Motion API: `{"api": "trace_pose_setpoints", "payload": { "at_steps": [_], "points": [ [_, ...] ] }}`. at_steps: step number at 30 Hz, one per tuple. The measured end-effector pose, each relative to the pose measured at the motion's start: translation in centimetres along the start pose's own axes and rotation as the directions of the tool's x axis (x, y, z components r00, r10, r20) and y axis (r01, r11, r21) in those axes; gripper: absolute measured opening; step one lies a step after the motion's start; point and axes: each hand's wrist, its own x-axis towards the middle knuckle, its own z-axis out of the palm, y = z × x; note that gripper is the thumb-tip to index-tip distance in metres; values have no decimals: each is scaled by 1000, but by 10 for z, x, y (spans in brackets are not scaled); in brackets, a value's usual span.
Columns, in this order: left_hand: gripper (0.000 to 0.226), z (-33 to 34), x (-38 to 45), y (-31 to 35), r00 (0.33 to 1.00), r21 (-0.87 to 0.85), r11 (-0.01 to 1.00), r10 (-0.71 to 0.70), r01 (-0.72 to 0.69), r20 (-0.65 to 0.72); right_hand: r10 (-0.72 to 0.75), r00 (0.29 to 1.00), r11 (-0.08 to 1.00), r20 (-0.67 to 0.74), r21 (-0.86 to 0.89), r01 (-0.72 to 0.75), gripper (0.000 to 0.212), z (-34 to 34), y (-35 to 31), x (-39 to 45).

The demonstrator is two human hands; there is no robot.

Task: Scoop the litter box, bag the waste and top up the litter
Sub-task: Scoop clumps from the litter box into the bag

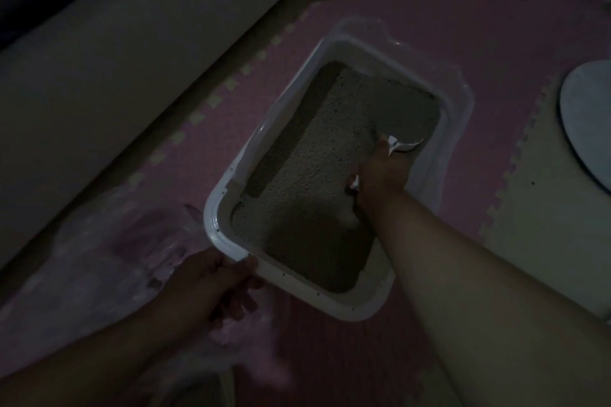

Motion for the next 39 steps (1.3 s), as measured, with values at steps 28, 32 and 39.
{"api": "trace_pose_setpoints", "payload": {
  "at_steps": [28, 32, 39],
  "points": [
    [48, 5, -10, 13, 1000, 69, 998, -4, 4, 1, -202, 958, 977, 203, -32, 213, 38, -39, 32, -72],
    [50, 7, -14, 14, 1000, 101, 995, 11, -12, 10, -224, 945, 959, 236, -118, 257, 43, -51, 47, -86],
    [53, 11, -18, 15, 1000, 77, 997, -4, 6, -20, -241, 930, 935, 278, -189, 300, 42, -72, 60, -111]
  ]
}}
